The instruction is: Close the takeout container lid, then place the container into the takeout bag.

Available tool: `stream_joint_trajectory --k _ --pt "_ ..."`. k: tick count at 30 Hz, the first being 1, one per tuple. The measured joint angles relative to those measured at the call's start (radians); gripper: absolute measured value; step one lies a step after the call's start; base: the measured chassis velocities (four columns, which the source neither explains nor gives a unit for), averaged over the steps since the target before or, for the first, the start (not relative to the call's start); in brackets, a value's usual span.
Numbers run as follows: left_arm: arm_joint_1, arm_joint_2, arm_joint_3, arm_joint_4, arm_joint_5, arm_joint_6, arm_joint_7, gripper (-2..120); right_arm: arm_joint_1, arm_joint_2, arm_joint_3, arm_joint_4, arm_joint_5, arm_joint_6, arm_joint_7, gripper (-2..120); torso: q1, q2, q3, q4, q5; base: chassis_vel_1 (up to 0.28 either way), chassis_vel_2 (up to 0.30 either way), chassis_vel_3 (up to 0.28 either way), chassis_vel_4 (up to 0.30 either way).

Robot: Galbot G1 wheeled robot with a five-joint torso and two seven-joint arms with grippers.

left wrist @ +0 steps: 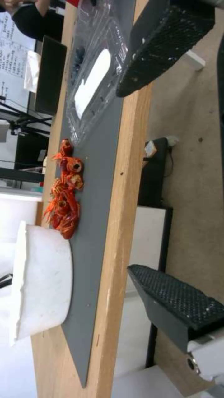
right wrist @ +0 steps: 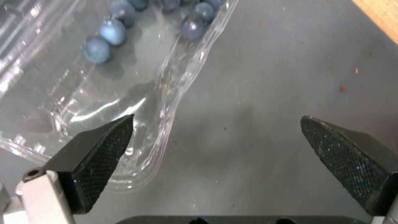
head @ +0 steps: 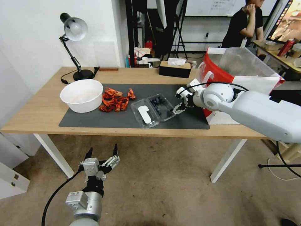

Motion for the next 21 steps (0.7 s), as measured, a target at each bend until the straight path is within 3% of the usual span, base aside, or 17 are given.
stream_joint_trajectory --k 21 --pt "-0.007 -0.003 0.004 0.017 0.003 -0.002 -0.011 100 -0.033 -0.001 0.016 -0.004 0.027 0.001 0.037 100 0.0 0.0 0.0 0.0 0.0 0.0 0.0 0.0 0.0"
